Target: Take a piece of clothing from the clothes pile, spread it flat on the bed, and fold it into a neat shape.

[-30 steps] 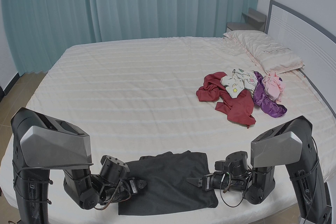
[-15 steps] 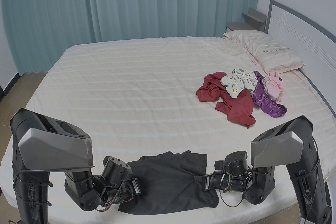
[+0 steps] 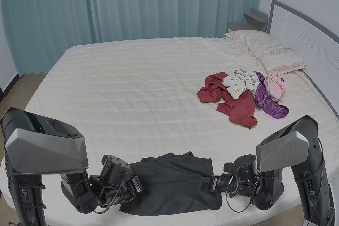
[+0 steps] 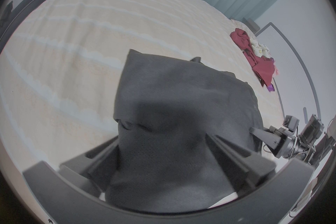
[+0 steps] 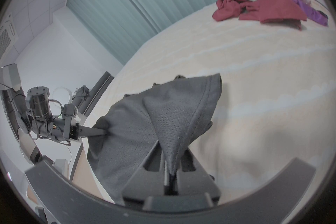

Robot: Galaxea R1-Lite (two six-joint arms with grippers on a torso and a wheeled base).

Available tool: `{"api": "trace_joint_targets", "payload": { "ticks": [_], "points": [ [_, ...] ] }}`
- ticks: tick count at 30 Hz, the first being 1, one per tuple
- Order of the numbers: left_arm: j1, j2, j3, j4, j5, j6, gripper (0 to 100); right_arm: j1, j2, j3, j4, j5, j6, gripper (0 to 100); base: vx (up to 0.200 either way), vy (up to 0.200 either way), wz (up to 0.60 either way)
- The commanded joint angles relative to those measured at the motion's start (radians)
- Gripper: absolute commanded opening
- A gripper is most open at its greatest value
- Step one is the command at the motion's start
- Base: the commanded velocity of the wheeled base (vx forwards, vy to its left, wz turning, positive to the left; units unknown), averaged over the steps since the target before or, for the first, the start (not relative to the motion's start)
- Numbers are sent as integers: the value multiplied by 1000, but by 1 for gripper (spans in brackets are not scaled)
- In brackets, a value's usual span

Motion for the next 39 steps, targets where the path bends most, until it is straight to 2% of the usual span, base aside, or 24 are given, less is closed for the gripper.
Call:
{"api": "trace_joint_targets", "payload": {
  "ticks": [1,14,15,21,22,24,29,31,33,35,39],
  "points": [
    [-5,-20,8,-1,0,-3,0,-1,-1,8,-10,5,11,0,0,-200,0],
    [5,-109,56,-2,7,-7,0,-2,-1,-11,-12,8,4,0,0,-185,0],
    [11,-112,54,-2,7,-7,0,-2,1,-17,-12,9,2,100,0,0,0],
    [49,-110,57,-2,11,-6,0,-4,3,-35,-10,31,-21,100,0,0,0],
    [49,-113,59,-1,11,-6,0,-16,3,-32,-12,34,-64,100,0,0,0],
    [49,-113,60,-1,13,-4,0,-30,-1,-29,-12,34,-81,100,0,0,0],
    [55,-165,77,8,13,-4,0,-64,-30,-29,-12,28,-75,100,0,0,0],
    [83,-237,91,21,10,0,0,-67,-40,-28,-12,28,-64,100,0,0,0],
    [98,-270,90,42,7,2,0,-70,-40,-28,-12,28,-62,100,0,0,0],
    [118,-356,67,137,0,0,0,-71,-43,-31,-12,28,-42,100,0,0,0],
    [107,-452,19,249,-24,-9,0,-71,-57,-34,-12,26,-16,100,0,0,0]
  ]
}}
